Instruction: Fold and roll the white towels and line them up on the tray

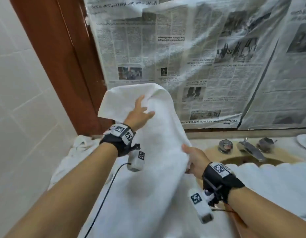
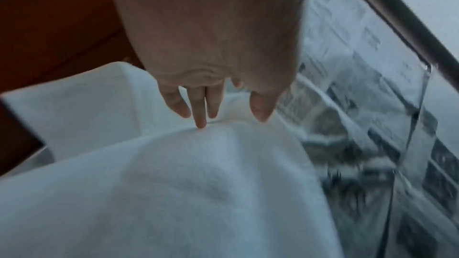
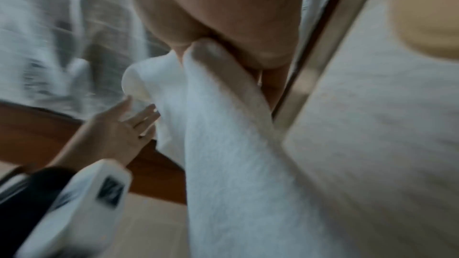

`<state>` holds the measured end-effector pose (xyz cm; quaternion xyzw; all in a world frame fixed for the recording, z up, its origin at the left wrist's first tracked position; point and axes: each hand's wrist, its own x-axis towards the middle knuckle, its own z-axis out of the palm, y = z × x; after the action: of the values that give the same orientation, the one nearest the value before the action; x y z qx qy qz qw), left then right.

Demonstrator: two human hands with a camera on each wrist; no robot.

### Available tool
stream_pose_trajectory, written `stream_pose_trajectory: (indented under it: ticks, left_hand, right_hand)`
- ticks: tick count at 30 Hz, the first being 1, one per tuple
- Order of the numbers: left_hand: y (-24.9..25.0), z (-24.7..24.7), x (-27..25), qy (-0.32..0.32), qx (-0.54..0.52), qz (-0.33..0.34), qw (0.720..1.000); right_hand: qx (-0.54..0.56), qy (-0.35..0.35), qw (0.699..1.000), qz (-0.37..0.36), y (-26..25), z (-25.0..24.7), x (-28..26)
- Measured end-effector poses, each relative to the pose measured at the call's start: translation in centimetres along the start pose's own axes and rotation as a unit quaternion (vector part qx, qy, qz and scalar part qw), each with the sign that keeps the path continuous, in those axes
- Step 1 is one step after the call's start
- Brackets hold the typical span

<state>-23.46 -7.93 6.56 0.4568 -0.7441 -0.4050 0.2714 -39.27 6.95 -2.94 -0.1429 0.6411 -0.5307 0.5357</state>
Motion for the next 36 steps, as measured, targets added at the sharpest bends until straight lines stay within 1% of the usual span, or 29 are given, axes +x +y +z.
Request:
stream_pose_trajectory:
  ticks: [2,4,6,7,9,10,11,13,15,17,19,21,22,23,24,25,27,28,30,32,33,34,36]
  left_hand:
    - [-6.3,3.3,-2.7,-0.033,-0.002,-0.067,0.997]
    - [-13.2,5.4,-5.9,-0.029,0.036,-0.154,0.987]
    - [-19.1,6.3,-9.4,-0.003,0.130,-0.229,0.965]
    - [-21.2,6.5,-11.2,0.009,0.175,-0.258,0.950]
    - [-24.1,6.8,-14.3,0.027,0.224,-0.303,0.926]
    - [-24.9,6.9,-15.7,0.033,0.230,-0.317,0.920]
    - [-25.4,7.0,-16.9,0.039,0.227,-0.319,0.919]
    - [-26.3,7.1,-18.4,0.042,0.213,-0.301,0.929]
    - [-26.4,7.0,-18.8,0.021,0.199,-0.287,0.937]
    - [-26.0,6.8,-18.7,-0.022,0.203,-0.298,0.932]
    - [-25.2,6.4,-18.8,-0.084,0.239,-0.318,0.914]
    - [-25.2,6.0,-18.9,-0.153,0.274,-0.323,0.893]
    - [-25.3,5.7,-19.0,-0.182,0.277,-0.313,0.890]
    - [-25.6,5.4,-19.0,-0.201,0.267,-0.303,0.892]
    - [-25.6,5.1,-18.9,-0.201,0.250,-0.292,0.901]
    - [-25.8,4.7,-18.7,-0.186,0.237,-0.281,0.911]
    - [-25.6,4.1,-18.1,-0.123,0.199,-0.256,0.938]
    - [-25.6,3.9,-17.7,-0.087,0.168,-0.245,0.951]
    - [-25.8,3.7,-17.4,-0.052,0.093,-0.256,0.961]
    - [-26.0,3.8,-17.9,-0.052,0.035,-0.285,0.956]
    - [-26.0,3.9,-18.5,-0.065,0.036,-0.295,0.953]
    - [-26.2,4.0,-19.2,-0.084,0.065,-0.293,0.950]
    - [-26.7,4.0,-20.4,-0.134,0.161,-0.268,0.940]
  right_hand:
    - [-0.026,0.068,0.996,0.051,4.0,-2.0,1.5]
    - [-0.076,0.101,0.988,0.085,8.0,-3.8,2.5]
    - [-0.128,0.086,0.982,0.113,11.2,-4.9,2.5]
    - [-0.152,0.077,0.977,0.124,12.4,-5.2,2.3]
    - [-0.183,0.081,0.970,0.137,13.9,-5.8,1.9]
    - [-0.190,0.089,0.968,0.139,14.5,-6.0,1.6]
    - [-0.197,0.098,0.967,0.132,15.0,-6.2,1.6]
    - [-0.231,0.106,0.960,0.113,15.5,-6.3,1.4]
    - [-0.273,0.101,0.951,0.101,16.0,-6.7,1.7]
    - [-0.290,0.086,0.947,0.107,15.9,-6.4,1.3]
    - [-0.296,0.058,0.945,0.127,15.5,-6.1,0.2]
    - [-0.308,0.027,0.941,0.135,15.4,-6.5,-0.5]
    - [-0.325,0.024,0.937,0.124,15.2,-7.0,-0.6]
    - [-0.340,0.042,0.934,0.103,15.1,-7.4,-0.6]
    - [-0.347,0.073,0.933,0.067,14.7,-7.7,-0.5]
    - [-0.333,0.107,0.936,0.037,14.4,-8.1,0.0]
    - [-0.294,0.141,0.945,0.015,13.8,-8.2,0.7]
    - [-0.293,0.140,0.945,0.029,13.7,-8.2,0.9]
    - [-0.309,0.102,0.942,0.081,13.9,-7.9,0.5]
    - [-0.319,0.074,0.937,0.122,15.0,-7.9,0.0]
    - [-0.322,0.070,0.935,0.130,15.7,-8.2,-0.3]
    - [-0.330,0.072,0.932,0.129,16.4,-8.5,-0.3]
    - [-0.363,0.073,0.921,0.123,17.3,-9.1,-0.9]
